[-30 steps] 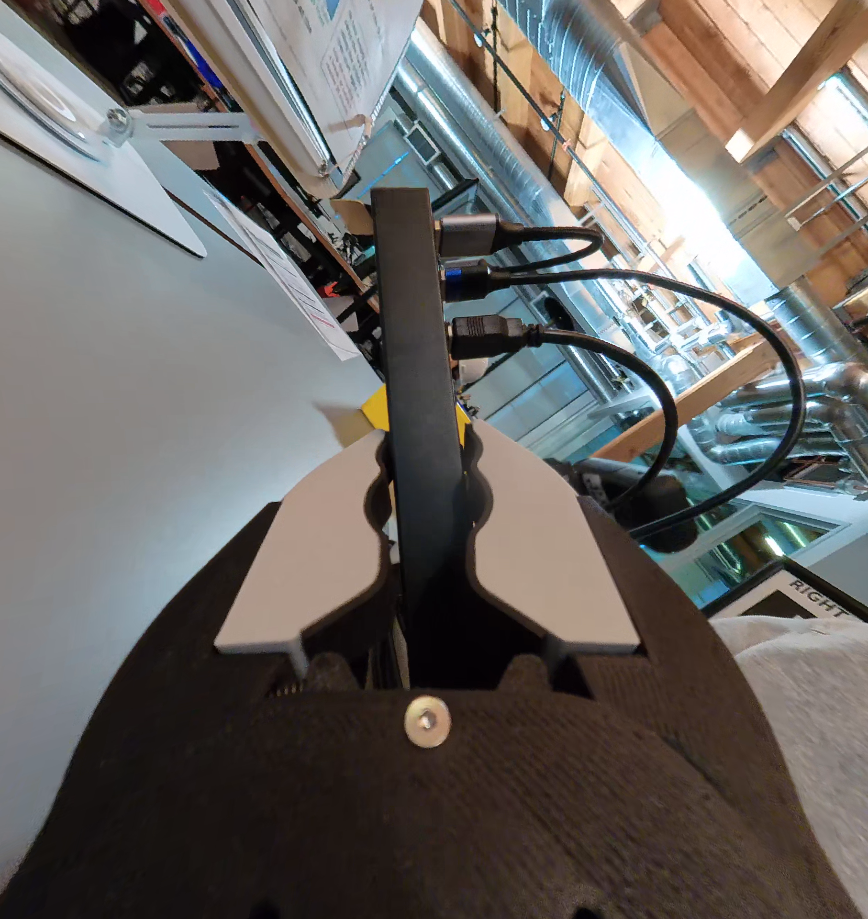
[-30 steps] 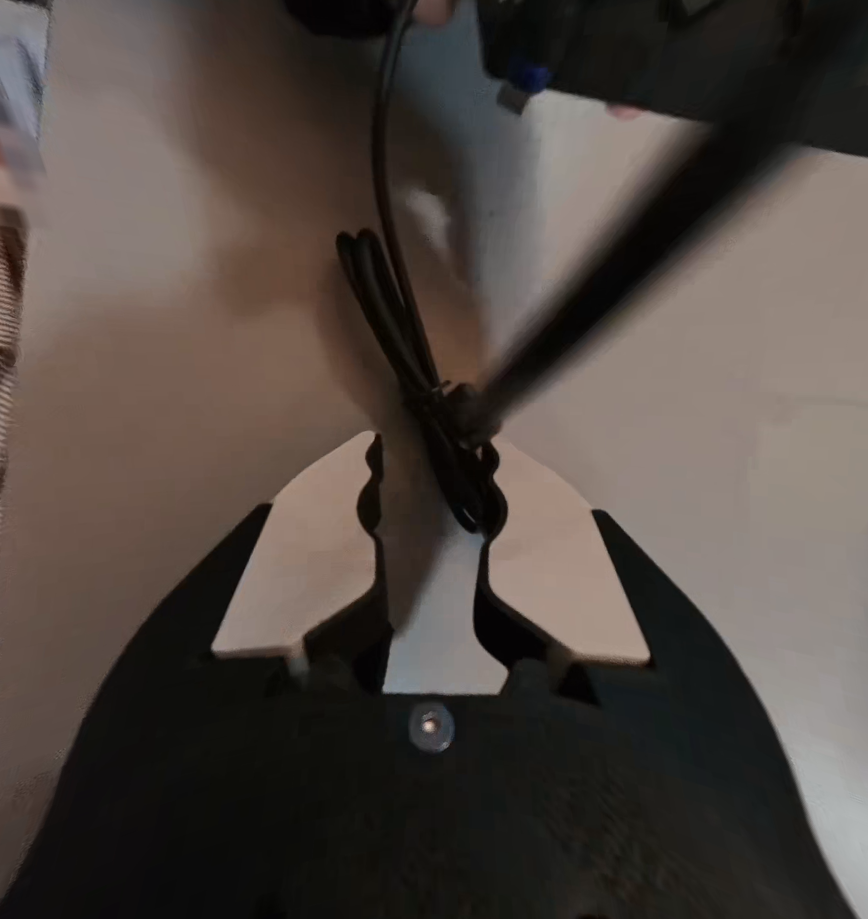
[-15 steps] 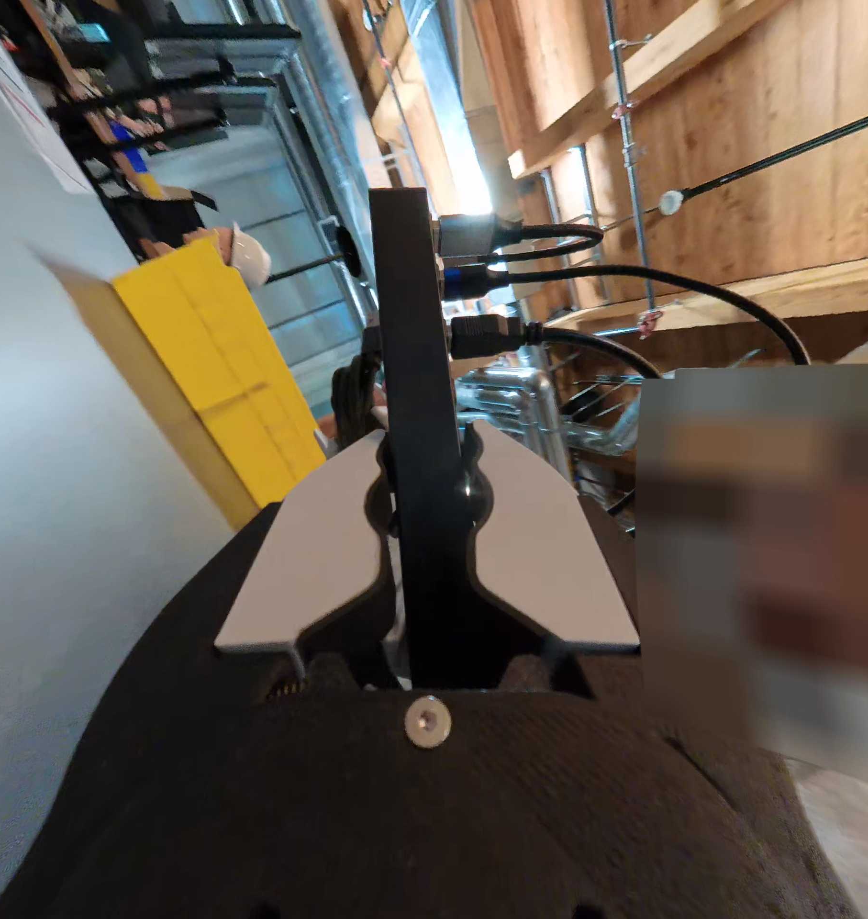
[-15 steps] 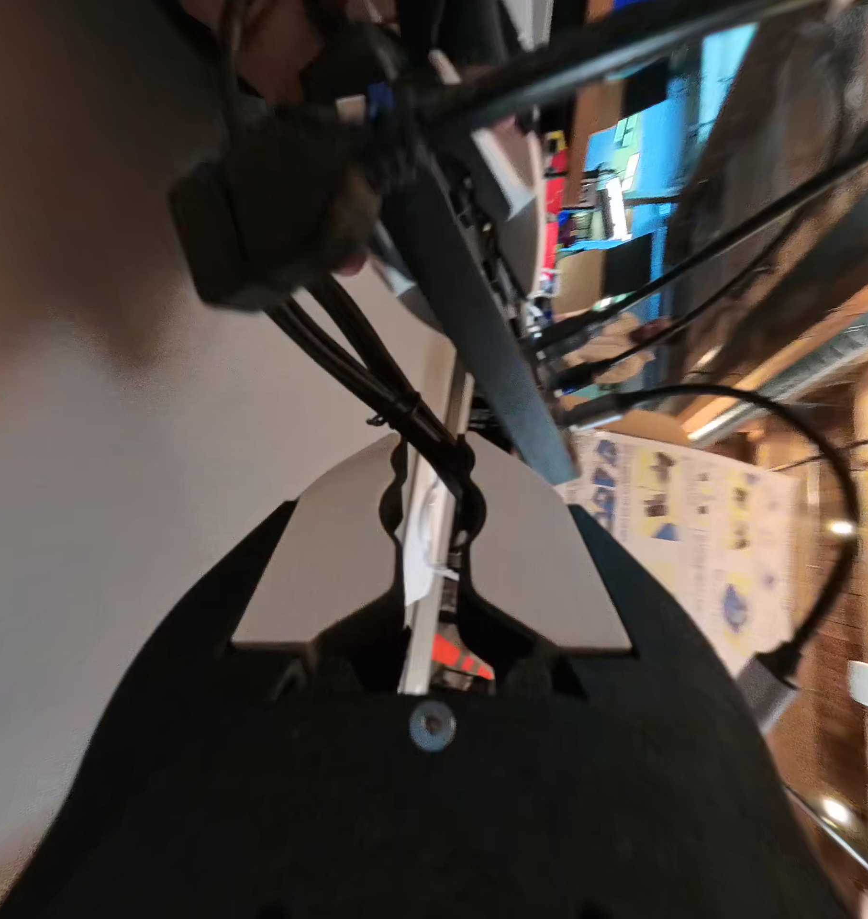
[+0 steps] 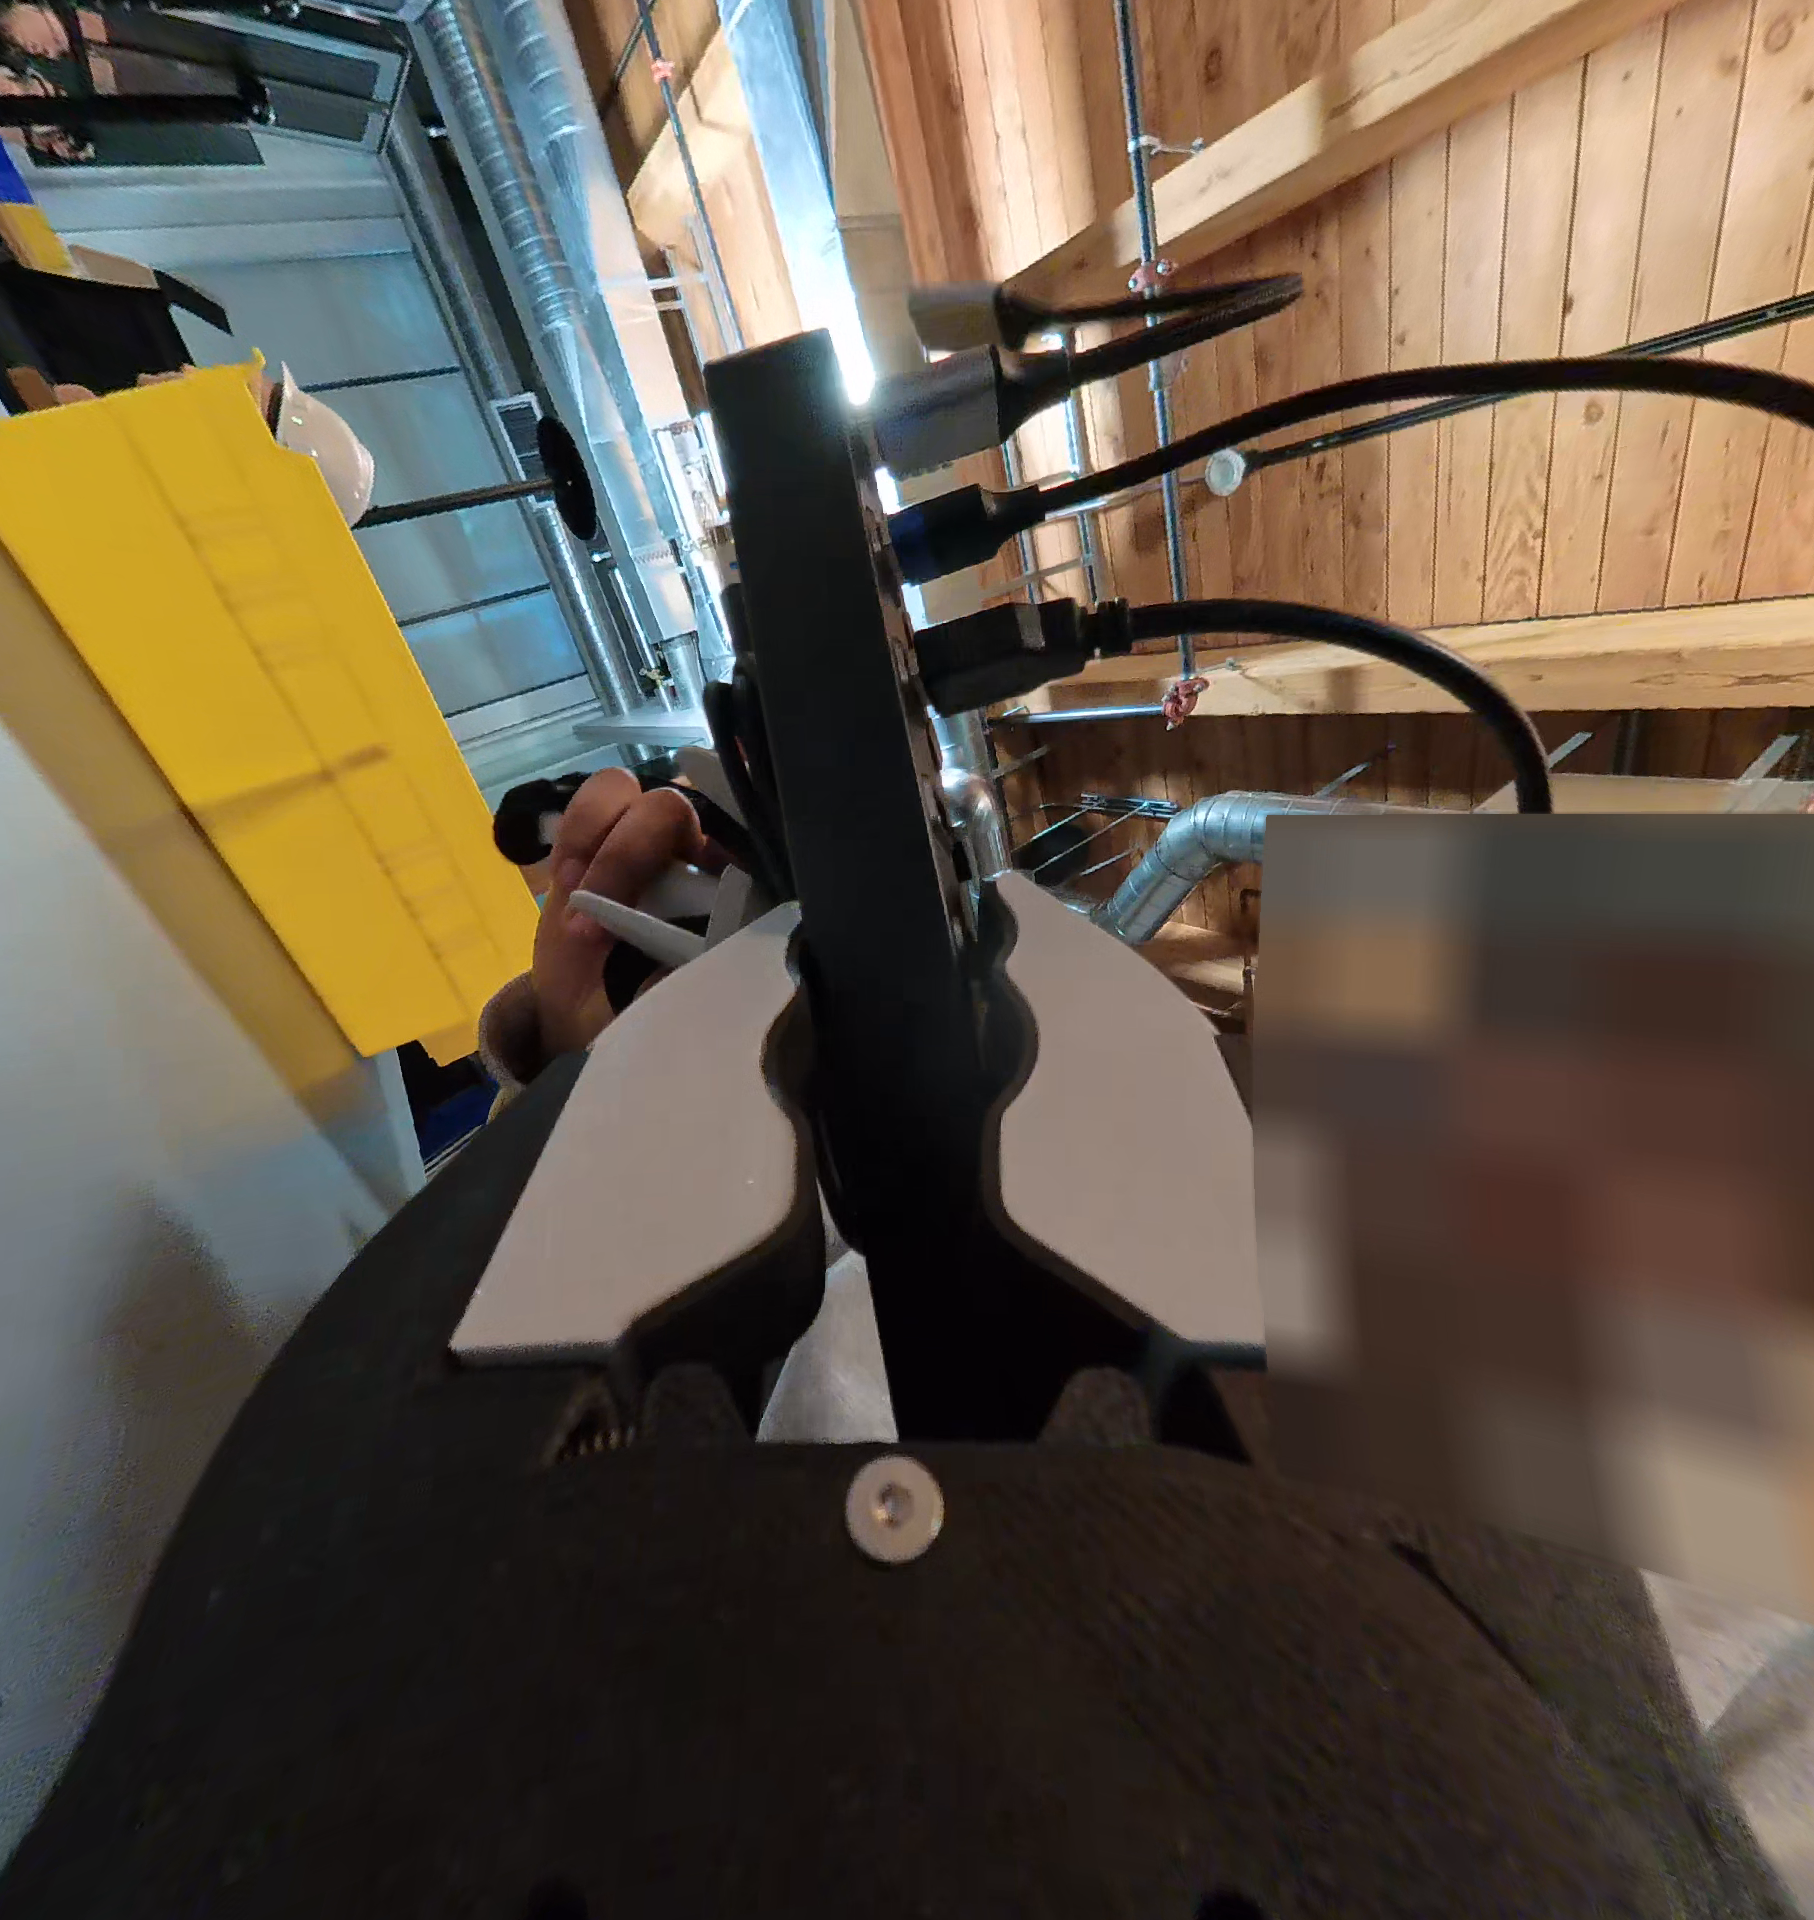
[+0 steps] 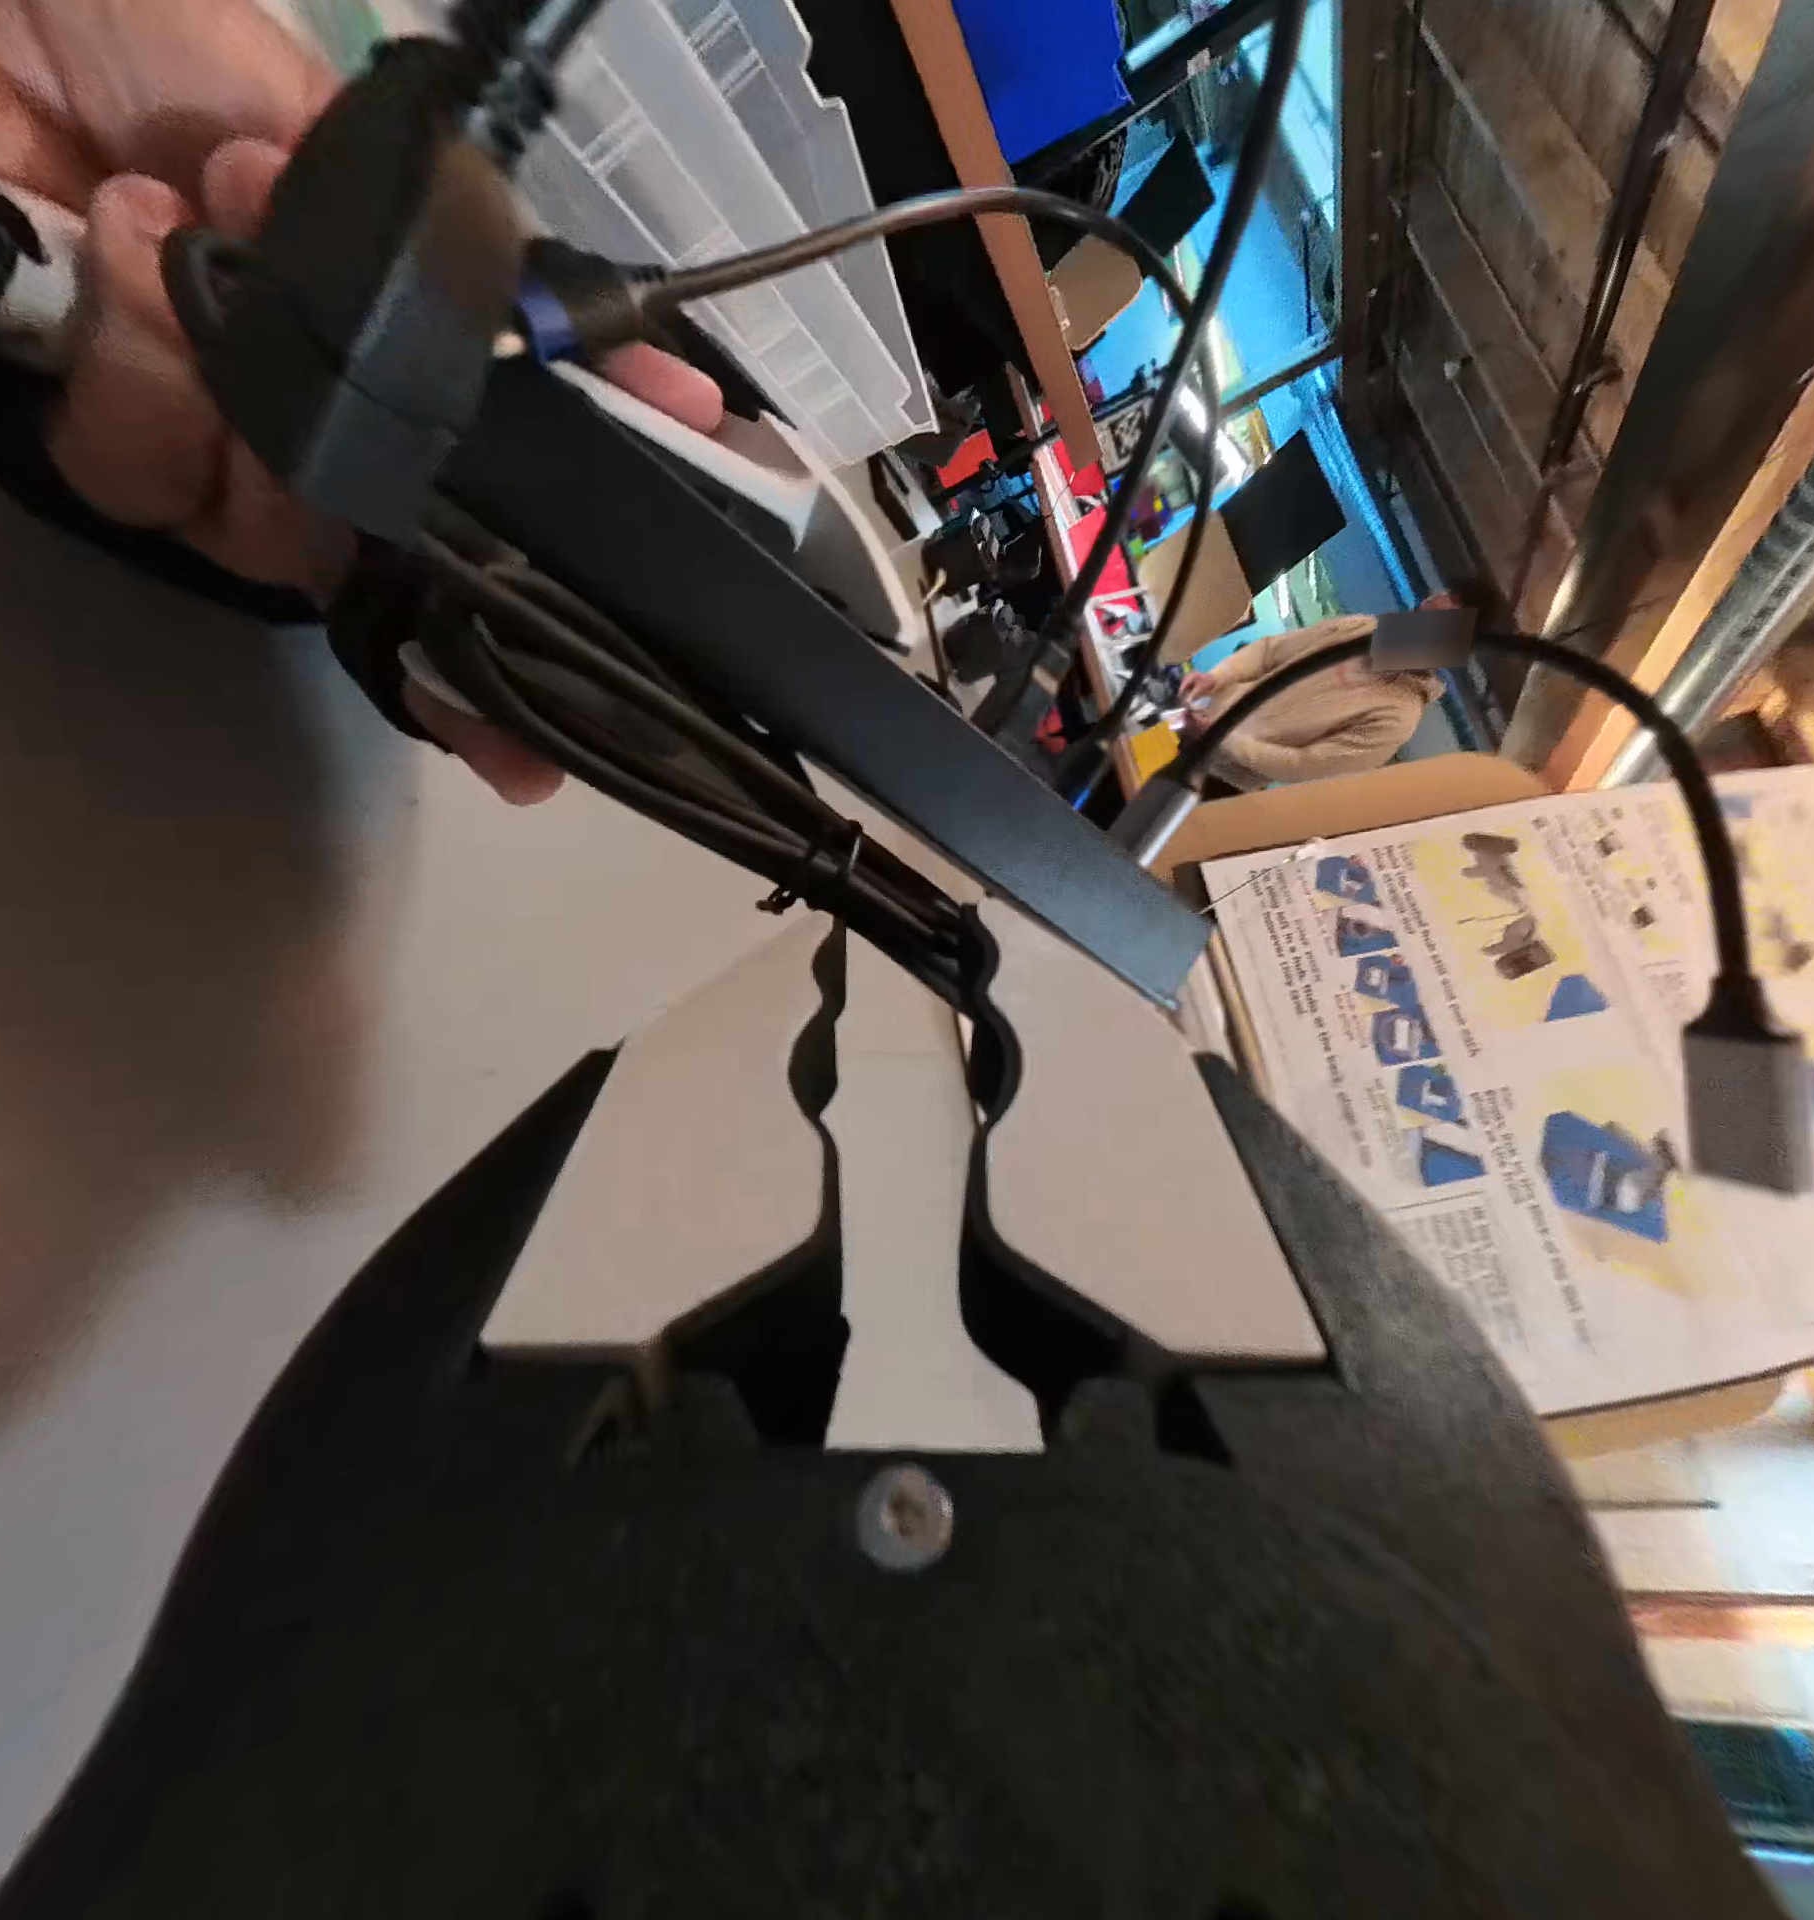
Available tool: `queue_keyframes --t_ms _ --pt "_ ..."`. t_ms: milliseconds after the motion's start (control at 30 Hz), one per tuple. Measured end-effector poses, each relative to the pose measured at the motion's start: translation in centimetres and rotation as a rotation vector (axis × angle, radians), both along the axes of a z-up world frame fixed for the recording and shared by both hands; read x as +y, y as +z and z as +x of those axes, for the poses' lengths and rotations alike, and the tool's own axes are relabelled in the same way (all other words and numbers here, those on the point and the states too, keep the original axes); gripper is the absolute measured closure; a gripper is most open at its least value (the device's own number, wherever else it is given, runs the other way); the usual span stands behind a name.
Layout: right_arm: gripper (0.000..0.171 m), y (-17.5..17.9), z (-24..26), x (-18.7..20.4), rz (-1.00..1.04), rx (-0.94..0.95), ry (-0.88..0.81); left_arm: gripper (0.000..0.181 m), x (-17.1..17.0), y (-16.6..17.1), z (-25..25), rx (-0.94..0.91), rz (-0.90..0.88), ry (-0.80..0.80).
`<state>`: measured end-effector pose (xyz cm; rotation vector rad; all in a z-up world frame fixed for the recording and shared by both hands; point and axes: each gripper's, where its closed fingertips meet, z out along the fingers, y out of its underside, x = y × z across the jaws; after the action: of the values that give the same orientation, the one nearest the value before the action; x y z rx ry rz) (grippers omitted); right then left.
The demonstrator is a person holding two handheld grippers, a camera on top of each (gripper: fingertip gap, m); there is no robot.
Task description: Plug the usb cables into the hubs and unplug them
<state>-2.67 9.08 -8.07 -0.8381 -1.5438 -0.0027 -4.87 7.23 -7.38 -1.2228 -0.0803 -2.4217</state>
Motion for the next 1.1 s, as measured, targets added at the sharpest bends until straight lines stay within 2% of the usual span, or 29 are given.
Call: queue_keyframes --t_ms 33,367,533,567,633,667,700,767,800,900,933,1033,1100 --pt "0.150 -0.1 -0.1 0.2 -0.041 0.015 -0.010 0.149 0.1 0.0 -0.1 -0.003 -0.001 0.006" --pt "0.146 -2.7 -0.8 1.6 -0.757 0.239 -0.108 0.148 0.8 0.6 -1.5 -0.050 -0.005 0.075" --pt "0.143 -3.7 -0.9 2.0 -0.917 0.281 -0.164 0.149 1.0 0.6 -2.1 -0.042 0.010 0.104" --pt "0.140 -3.8 -0.7 2.3 -0.952 0.306 -0.189 0.149 1.0 0.8 -2.2 -0.045 0.017 0.111" --pt "0.104 -3.5 0.0 4.0 -1.044 0.439 -0.281 0.151 0.7 1.0 -2.3 -0.036 0.047 0.110" --pt "0.099 -3.4 0.1 4.1 -1.157 0.484 -0.269 0.152 0.6 0.8 -1.9 0.008 0.062 0.109" --pt "0.106 -3.4 -0.1 3.7 -1.305 0.519 -0.234 0.153 0.6 0.5 -1.3 0.066 0.080 0.122" --pt "0.110 -3.3 -0.5 2.8 -1.590 0.571 -0.138 0.154 0.1 0.4 -0.4 0.131 0.126 0.119" --pt "0.117 -3.1 -0.9 2.0 -1.727 0.579 -0.058 0.154 -0.1 0.5 0.0 0.141 0.139 0.108" --pt "0.124 -1.7 -1.3 0.8 -2.074 0.657 0.182 0.155 0.2 0.3 0.1 0.145 0.118 0.138" --pt "0.127 -1.6 -1.3 0.7 -2.146 0.674 0.225 0.155 0.3 0.2 -0.1 0.136 0.107 0.143" --pt "0.114 -0.5 -1.4 0.2 -2.217 0.707 0.347 0.155 0.9 -0.2 -0.7 0.147 0.084 0.164" --pt "0.105 -0.6 -1.8 -0.3 -2.178 0.664 0.327 0.155 0.9 -0.4 -0.7 0.164 0.090 0.163"
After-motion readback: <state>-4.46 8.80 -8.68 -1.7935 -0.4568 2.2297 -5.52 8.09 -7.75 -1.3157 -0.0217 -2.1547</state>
